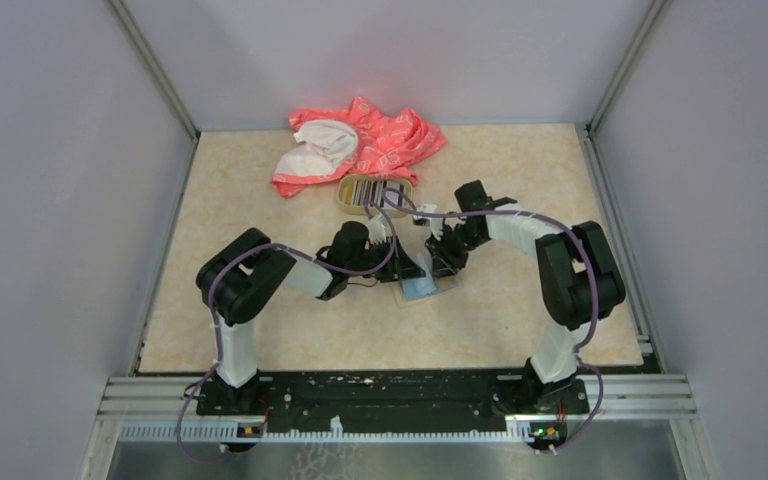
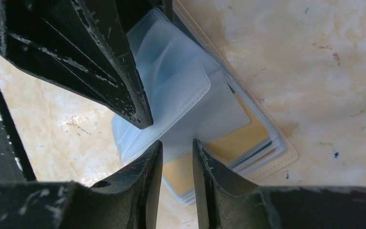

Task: Put the credit cards into the card holder
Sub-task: Open the card holder at the center of the board.

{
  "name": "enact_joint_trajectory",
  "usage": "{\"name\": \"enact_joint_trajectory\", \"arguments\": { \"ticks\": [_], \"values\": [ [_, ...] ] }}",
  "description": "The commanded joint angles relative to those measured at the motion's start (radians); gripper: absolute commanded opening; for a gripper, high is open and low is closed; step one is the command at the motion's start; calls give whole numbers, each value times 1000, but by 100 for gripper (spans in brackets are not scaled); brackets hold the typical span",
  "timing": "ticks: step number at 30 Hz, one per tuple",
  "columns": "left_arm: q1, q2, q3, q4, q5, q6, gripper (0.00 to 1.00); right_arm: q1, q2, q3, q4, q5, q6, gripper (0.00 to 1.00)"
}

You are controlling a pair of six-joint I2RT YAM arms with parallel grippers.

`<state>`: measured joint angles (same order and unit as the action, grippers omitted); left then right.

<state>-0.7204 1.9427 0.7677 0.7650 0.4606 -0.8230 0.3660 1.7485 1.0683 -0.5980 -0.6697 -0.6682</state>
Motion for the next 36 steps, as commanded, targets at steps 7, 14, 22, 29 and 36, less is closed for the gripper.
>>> {"name": "enact_joint_trajectory", "arguments": {
  "ticks": [7,14,22,29,36],
  "values": [
    [15,23,-33,116,56,-30,56,14,74,53,-42,-191,48,30],
    [18,16,-46,140,62,-29,59,14,121,55,11,-292,154,29],
    [28,21,-78,194,63,-51,59,2,109,40,60,-382,193,30],
    [34,3,-123,240,49,-55,60,-28,73,-6,182,-400,289,31],
    [36,-10,-129,229,42,-53,58,-29,72,-34,278,-447,356,32]
  ]
}}
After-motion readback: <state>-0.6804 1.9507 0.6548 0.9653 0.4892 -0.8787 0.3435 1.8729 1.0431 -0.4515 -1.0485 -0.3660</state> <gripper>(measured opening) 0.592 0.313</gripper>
